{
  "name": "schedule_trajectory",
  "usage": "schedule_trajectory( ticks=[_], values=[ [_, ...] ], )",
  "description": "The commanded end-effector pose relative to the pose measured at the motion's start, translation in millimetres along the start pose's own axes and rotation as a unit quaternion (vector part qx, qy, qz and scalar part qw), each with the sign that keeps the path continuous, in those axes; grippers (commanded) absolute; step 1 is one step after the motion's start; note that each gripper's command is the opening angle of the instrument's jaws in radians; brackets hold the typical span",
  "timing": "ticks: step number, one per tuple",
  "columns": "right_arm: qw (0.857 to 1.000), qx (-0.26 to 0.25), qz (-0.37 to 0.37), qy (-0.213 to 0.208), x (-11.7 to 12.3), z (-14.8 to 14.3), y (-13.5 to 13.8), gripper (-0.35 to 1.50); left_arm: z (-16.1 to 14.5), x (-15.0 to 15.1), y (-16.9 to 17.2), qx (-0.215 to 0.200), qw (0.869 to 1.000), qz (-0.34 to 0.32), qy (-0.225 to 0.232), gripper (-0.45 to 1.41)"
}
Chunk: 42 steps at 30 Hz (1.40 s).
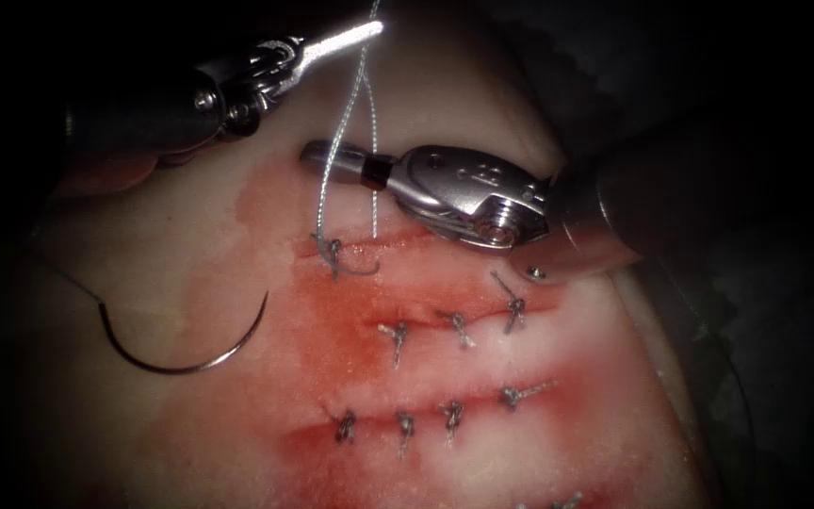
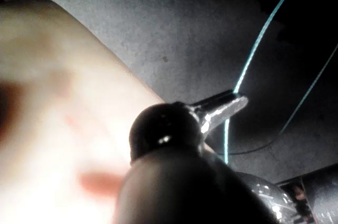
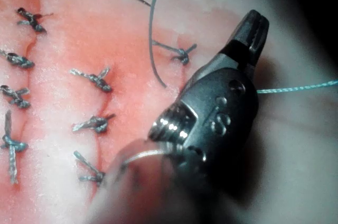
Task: Wound Closure
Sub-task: Loop the thread counterclockwise twice around the right gripper using the left tool
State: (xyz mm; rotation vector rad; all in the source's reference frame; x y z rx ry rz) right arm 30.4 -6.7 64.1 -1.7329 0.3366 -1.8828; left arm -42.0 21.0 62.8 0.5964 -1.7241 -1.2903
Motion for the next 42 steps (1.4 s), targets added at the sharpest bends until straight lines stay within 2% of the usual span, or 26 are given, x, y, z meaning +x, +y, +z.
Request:
schedule_trajectory(
  ticks=[1,2,4,8,10,11,14,20,23,26,27,28,29,30,32,33,34,36,37,39,41,42],
  values=[
    [1.000,-0.011,0.000,-0.005,0.4,1.2,0.8,0.00,1.0,-0.2,0.9,-0.001,1.000,0.003,0.000,-0.45],
    [1.000,-0.014,0.000,-0.006,0.4,1.4,1.2,0.10,1.0,-0.1,1.3,-0.004,1.000,0.008,-0.001,-0.45],
    [0.999,-0.035,-0.001,-0.012,0.3,2.0,2.3,0.42,0.7,0.2,3.0,-0.016,0.999,0.033,0.015,-0.45],
    [0.998,-0.054,-0.001,-0.019,0.2,2.4,2.7,0.49,0.5,0.7,3.7,-0.027,0.999,0.041,0.019,-0.45],
    [0.997,-0.068,-0.003,-0.030,0.2,2.4,2.7,0.52,0.2,1.3,4.1,-0.047,0.997,0.050,0.028,-0.45],
    [0.996,-0.077,0.000,-0.041,0.2,2.4,2.6,0.57,-0.1,1.9,4.4,-0.070,0.995,0.057,0.038,-0.45],
    [0.996,-0.075,0.007,-0.048,0.1,2.3,2.4,0.57,-0.3,2.2,4.8,-0.088,0.993,0.062,0.049,-0.45],
    [0.995,-0.067,0.038,-0.058,-0.1,2.1,2.0,0.41,-2.1,3.2,6.4,-0.141,0.984,0.081,0.071,-0.45],
    [0.991,-0.071,0.078,-0.088,-0.6,1.8,1.3,0.39,-3.7,3.8,7.5,-0.196,0.971,0.095,0.095,-0.45],
    [0.990,-0.067,0.083,-0.093,-0.9,1.6,0.9,0.36,-4.1,3.9,7.6,-0.215,0.967,0.098,0.096,-0.45],
    [0.987,-0.058,0.099,-0.109,-1.5,1.3,0.4,0.32,-4.6,4.1,7.7,-0.232,0.962,0.099,0.103,-0.45],
    [0.987,-0.058,0.099,-0.109,-1.5,1.3,0.4,0.32,-4.6,4.1,7.7,-0.232,0.962,0.099,0.103,-0.45],
    [0.986,-0.052,0.108,-0.118,-1.9,1.3,0.1,0.41,-4.9,4.4,7.8,-0.237,0.960,0.099,0.110,-0.45],
    [0.986,-0.052,0.108,-0.118,-1.9,1.3,0.1,0.41,-4.9,4.4,7.8,-0.237,0.960,0.099,0.110,-0.45],
    [0.986,-0.046,0.109,-0.120,-2.0,1.3,-0.2,0.57,-5.1,4.7,7.6,-0.237,0.960,0.099,0.111,-0.45],
    [0.986,-0.040,0.109,-0.121,-2.0,1.2,-0.3,0.73,-5.2,4.7,7.5,-0.237,0.960,0.098,0.111,-0.45],
    [0.986,-0.034,0.110,-0.122,-1.9,1.2,-0.4,0.78,-5.4,4.8,7.2,-0.235,0.960,0.097,0.113,-0.45],
    [0.983,0.035,0.135,-0.116,-1.4,1.3,-1.0,0.76,-6.0,5.0,5.7,-0.232,0.961,0.092,0.117,-0.45],
    [0.983,0.035,0.135,-0.116,-1.4,1.3,-1.0,0.76,-6.0,5.0,5.7,-0.232,0.961,0.092,0.117,-0.45],
    [0.979,0.092,0.152,-0.096,-0.9,1.3,-1.8,0.67,-6.0,5.0,4.5,-0.230,0.960,0.099,0.122,-0.45],
    [0.974,0.128,0.160,-0.100,-0.6,0.7,-2.9,0.61,-5.8,4.6,3.7,-0.229,0.959,0.104,0.127,-0.45],
    [0.974,0.128,0.160,-0.100,-0.6,0.7,-2.9,0.61,-5.8,4.6,3.7,-0.229,0.959,0.104,0.127,-0.45]
  ],
)
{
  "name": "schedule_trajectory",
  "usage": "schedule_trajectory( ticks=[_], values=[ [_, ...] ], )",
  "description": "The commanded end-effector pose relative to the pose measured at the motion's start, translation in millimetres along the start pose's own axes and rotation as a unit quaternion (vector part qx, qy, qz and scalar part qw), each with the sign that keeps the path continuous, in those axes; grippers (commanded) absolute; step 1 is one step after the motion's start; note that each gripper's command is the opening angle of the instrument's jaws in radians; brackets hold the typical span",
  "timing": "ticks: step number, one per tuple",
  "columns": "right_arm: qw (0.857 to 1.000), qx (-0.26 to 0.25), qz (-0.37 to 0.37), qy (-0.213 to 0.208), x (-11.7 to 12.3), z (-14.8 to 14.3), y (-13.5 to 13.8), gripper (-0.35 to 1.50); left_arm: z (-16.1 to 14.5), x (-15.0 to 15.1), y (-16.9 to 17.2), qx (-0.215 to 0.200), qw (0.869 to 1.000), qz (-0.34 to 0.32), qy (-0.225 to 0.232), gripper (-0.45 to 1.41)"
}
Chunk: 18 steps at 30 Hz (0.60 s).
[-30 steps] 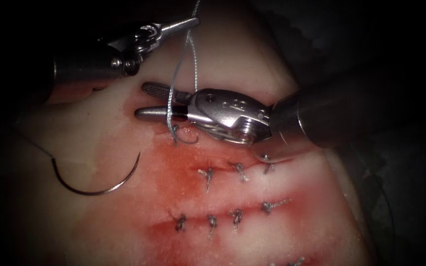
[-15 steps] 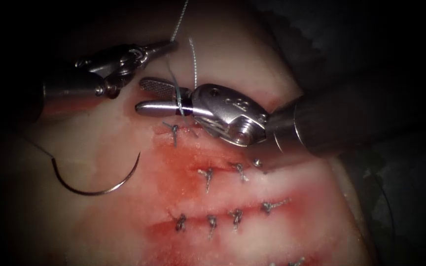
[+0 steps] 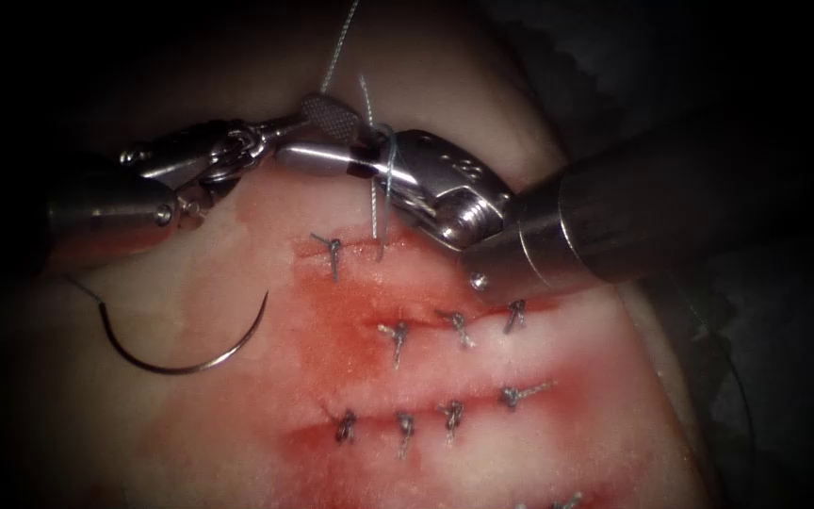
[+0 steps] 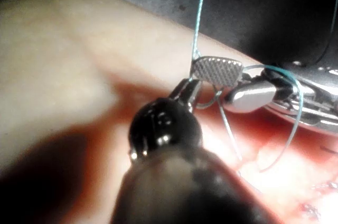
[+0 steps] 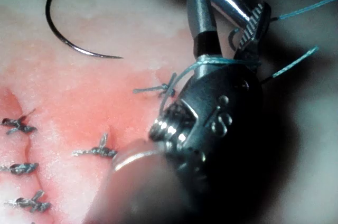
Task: Wound Closure
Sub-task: Loop the thread counterclockwise twice around the right gripper using the left tool
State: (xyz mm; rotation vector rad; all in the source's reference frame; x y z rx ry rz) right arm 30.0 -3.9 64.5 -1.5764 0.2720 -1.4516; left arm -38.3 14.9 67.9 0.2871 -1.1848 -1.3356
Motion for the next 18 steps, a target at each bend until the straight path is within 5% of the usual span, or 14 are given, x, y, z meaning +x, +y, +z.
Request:
schedule_trajectory(
  ticks=[1,9,18],
  values=[
    [1.000,0.012,0.004,-0.005,0.4,0.4,-0.6,0.56,0.8,-0.4,0.0,-0.001,1.000,-0.001,-0.002,-0.45],
    [0.999,0.036,0.032,-0.007,0.8,0.1,-1.2,0.66,0.2,0.0,-0.5,0.002,1.000,0.005,0.000,-0.45],
    [0.995,0.089,0.048,0.004,0.8,-0.5,-1.5,0.56,-2.2,-0.9,-2.5,0.021,1.000,0.000,0.020,-0.45]
  ],
)
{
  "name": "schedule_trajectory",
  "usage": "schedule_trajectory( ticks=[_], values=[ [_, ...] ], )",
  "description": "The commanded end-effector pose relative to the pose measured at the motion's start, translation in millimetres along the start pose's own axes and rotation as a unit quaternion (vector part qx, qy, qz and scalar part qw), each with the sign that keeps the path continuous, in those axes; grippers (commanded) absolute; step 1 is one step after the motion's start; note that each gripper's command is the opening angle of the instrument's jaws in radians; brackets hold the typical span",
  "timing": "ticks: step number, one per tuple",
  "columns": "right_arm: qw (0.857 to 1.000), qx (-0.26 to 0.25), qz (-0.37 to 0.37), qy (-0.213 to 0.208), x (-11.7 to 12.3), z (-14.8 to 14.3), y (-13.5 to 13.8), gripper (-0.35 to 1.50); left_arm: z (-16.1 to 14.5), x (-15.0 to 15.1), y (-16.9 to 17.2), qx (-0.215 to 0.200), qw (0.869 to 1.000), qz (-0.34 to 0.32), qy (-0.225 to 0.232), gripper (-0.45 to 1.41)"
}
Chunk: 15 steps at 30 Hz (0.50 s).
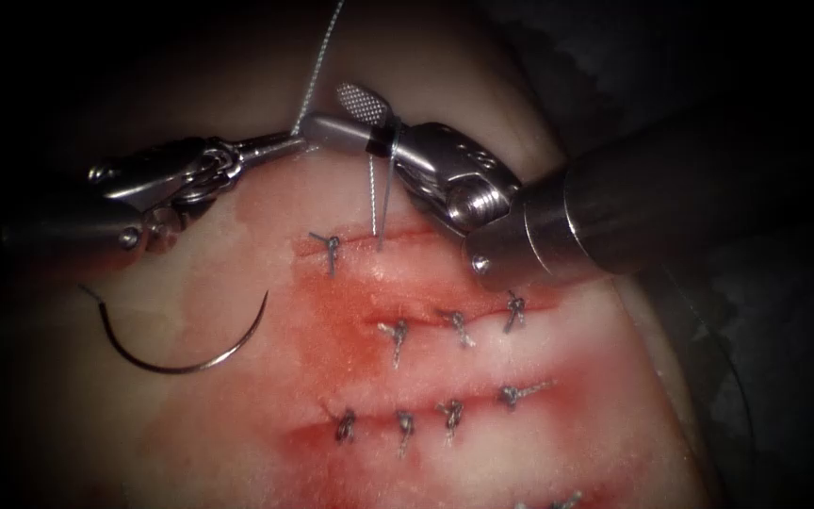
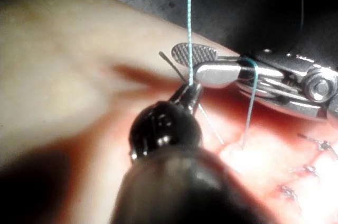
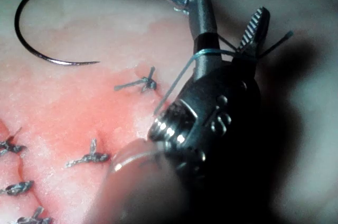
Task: Wound Closure
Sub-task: Loop the thread counterclockwise twice around the right gripper using the left tool
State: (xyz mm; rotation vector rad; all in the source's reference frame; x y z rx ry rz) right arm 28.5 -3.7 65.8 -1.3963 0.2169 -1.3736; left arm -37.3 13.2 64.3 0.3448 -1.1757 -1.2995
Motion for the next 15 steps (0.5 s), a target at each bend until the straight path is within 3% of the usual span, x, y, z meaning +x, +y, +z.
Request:
schedule_trajectory(
  ticks=[1,6,7,12,15],
  values=[
    [1.000,0.005,0.001,-0.004,0.3,0.4,0.2,0.56,0.8,-0.5,0.0,0.001,1.000,-0.001,-0.001,-0.45],
    [1.000,0.022,0.003,-0.010,-0.5,0.3,0.3,0.56,0.0,-0.5,-0.7,-0.003,1.000,-0.002,0.008,-0.45],
    [0.999,0.031,0.009,-0.013,-0.5,0.4,0.3,0.49,0.1,0.3,-0.9,0.002,1.000,0.000,0.028,-0.45],
    [0.999,0.038,0.010,-0.006,-0.3,0.6,0.5,0.41,0.8,1.3,-1.6,0.017,0.999,0.003,0.040,-0.45],
    [0.998,0.040,-0.043,0.012,0.1,0.8,1.0,0.02,1.5,1.5,-3.0,0.032,0.998,0.005,0.051,-0.45]
  ],
)
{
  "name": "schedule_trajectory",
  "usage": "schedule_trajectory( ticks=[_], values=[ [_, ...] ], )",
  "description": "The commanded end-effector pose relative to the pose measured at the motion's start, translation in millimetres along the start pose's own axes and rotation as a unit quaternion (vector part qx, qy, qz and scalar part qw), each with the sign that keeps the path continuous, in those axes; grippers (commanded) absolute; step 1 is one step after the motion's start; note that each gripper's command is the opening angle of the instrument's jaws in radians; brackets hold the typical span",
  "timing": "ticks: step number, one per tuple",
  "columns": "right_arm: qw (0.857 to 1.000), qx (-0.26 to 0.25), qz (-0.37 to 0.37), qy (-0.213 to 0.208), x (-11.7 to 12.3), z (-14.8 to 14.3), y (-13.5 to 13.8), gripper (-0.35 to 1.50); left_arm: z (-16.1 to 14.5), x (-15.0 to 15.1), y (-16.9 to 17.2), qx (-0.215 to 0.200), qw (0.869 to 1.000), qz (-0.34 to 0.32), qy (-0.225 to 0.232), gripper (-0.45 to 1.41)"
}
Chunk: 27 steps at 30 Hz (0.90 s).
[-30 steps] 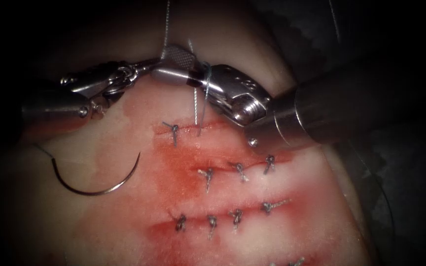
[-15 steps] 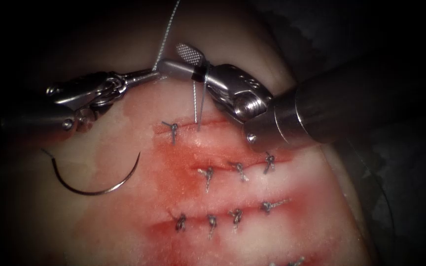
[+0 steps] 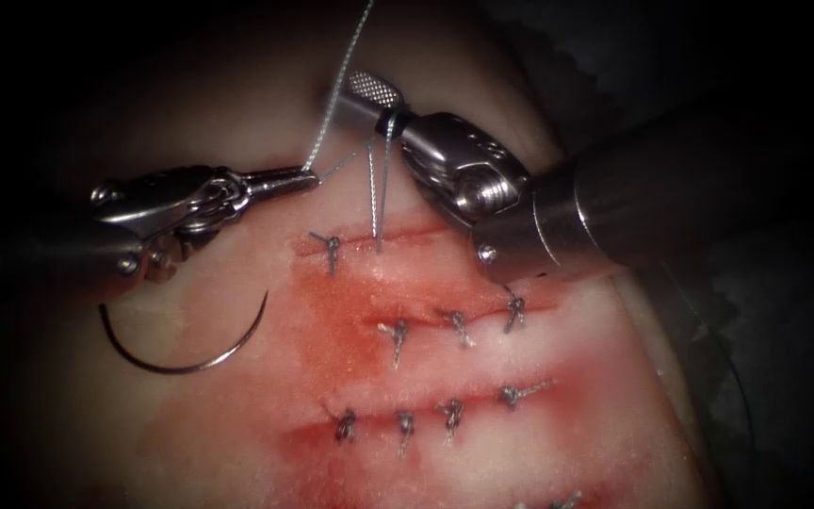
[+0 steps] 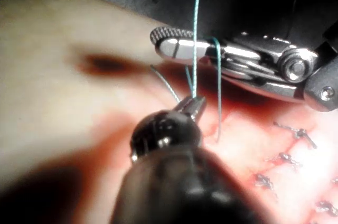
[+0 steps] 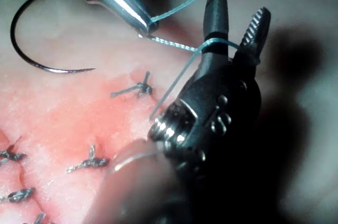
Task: Wound Closure
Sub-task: Loop the thread counterclockwise twice around the right gripper using the left tool
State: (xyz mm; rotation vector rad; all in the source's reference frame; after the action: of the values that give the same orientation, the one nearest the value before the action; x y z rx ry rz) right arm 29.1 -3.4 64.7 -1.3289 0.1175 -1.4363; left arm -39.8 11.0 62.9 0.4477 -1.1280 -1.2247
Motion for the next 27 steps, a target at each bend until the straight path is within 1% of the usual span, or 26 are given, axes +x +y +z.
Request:
schedule_trajectory(
  ticks=[1,2,3,4,5,6,8,9,10,11,12,13,14,15,16,18,19,20,21,22,24,25,26,27],
  values=[
    [1.000,-0.008,-0.027,0.009,1.0,0.5,0.2,-0.01,1.1,-0.5,-0.2,0.003,1.000,-0.002,0.000,-0.45],
    [0.999,-0.017,-0.043,0.017,1.3,0.5,0.3,-0.01,1.3,-0.7,-0.6,0.007,1.000,-0.006,0.004,-0.45],
    [0.996,-0.030,-0.084,0.029,2.0,0.5,0.5,0.00,1.6,-1.1,-1.2,0.017,1.000,-0.006,0.005,-0.45],
    [0.993,-0.041,-0.110,0.034,2.5,0.5,0.5,-0.03,1.6,-1.4,-1.4,0.027,1.000,-0.005,0.003,-0.45],
    [0.993,-0.041,-0.110,0.034,2.5,0.5,0.5,-0.03,1.6,-1.4,-1.4,0.027,1.000,-0.005,0.003,-0.45],
    [0.987,-0.058,-0.148,0.041,3.3,0.5,0.5,-0.32,1.5,-2.0,-1.7,0.041,0.999,-0.006,-0.001,-0.45],
    [0.979,-0.089,-0.178,0.044,3.9,0.3,0.4,-0.35,1.3,-2.9,-1.8,0.055,0.998,-0.007,-0.002,-0.45],
    [0.970,-0.122,-0.203,0.048,4.3,0.0,0.3,-0.28,1.1,-3.6,-1.8,0.067,0.998,-0.007,-0.002,-0.45],
    [0.967,-0.140,-0.209,0.051,4.5,-0.1,0.2,-0.23,0.9,-3.9,-1.7,0.074,0.997,-0.007,0.000,-0.45],
    [0.962,-0.162,-0.212,0.055,4.7,-0.3,0.1,-0.08,0.8,-4.1,-1.7,0.076,0.997,-0.007,-0.001,-0.45],
    [0.962,-0.162,-0.212,0.055,4.7,-0.3,0.1,-0.08,0.8,-4.1,-1.7,0.076,0.997,-0.007,-0.001,-0.45],
    [0.957,-0.189,-0.214,0.061,4.9,-0.6,-0.1,0.04,0.7,-4.4,-1.5,0.074,0.997,-0.007,-0.002,-0.45],
    [0.957,-0.189,-0.214,0.061,4.9,-0.6,-0.1,0.04,0.7,-4.4,-1.5,0.074,0.997,-0.007,-0.002,-0.45],
    [0.953,-0.206,-0.214,0.066,5.0,-0.7,-0.2,0.16,0.7,-4.4,-1.5,0.071,0.997,-0.007,-0.004,-0.45],
    [0.950,-0.217,-0.214,0.067,5.0,-0.8,-0.2,0.19,0.7,-4.5,-1.4,0.070,0.997,-0.007,-0.004,-0.45],
    [0.945,-0.237,-0.214,0.067,5.0,-0.8,-0.2,0.12,0.9,-4.6,-1.2,0.070,0.998,-0.006,-0.005,-0.45],
    [0.942,-0.250,-0.215,0.058,5.0,-0.9,-0.1,0.09,1.0,-4.8,-1.0,0.070,0.997,-0.006,-0.004,-0.45],
    [0.940,-0.260,-0.213,0.052,5.0,-0.8,0.0,-0.05,1.2,-4.8,-0.9,0.070,0.997,-0.006,-0.004,-0.45],
    [0.940,-0.260,-0.213,0.052,5.0,-0.8,0.0,-0.05,1.2,-4.8,-0.9,0.070,0.997,-0.006,-0.004,-0.45],
    [0.939,-0.267,-0.212,0.047,5.0,-0.8,0.1,-0.15,1.3,-4.9,-0.8,0.071,0.997,-0.006,-0.004,-0.45],
    [0.936,-0.280,-0.209,0.039,5.2,-0.7,0.4,-0.15,1.8,-5.1,-0.4,0.073,0.997,-0.005,-0.007,-0.45],
    [0.931,-0.295,-0.213,0.031,5.5,-0.4,0.7,-0.23,2.2,-5.2,-0.2,0.091,0.996,-0.004,-0.003,-0.45],
    [0.929,-0.302,-0.212,0.030,5.7,-0.2,0.9,-0.30,2.4,-5.2,0.0,0.102,0.995,-0.003,-0.007,-0.45],
    [0.926,-0.311,-0.213,0.026,5.9,0.0,1.1,-0.32,2.6,-5.2,0.1,0.109,0.994,-0.003,-0.012,-0.45]
  ],
)
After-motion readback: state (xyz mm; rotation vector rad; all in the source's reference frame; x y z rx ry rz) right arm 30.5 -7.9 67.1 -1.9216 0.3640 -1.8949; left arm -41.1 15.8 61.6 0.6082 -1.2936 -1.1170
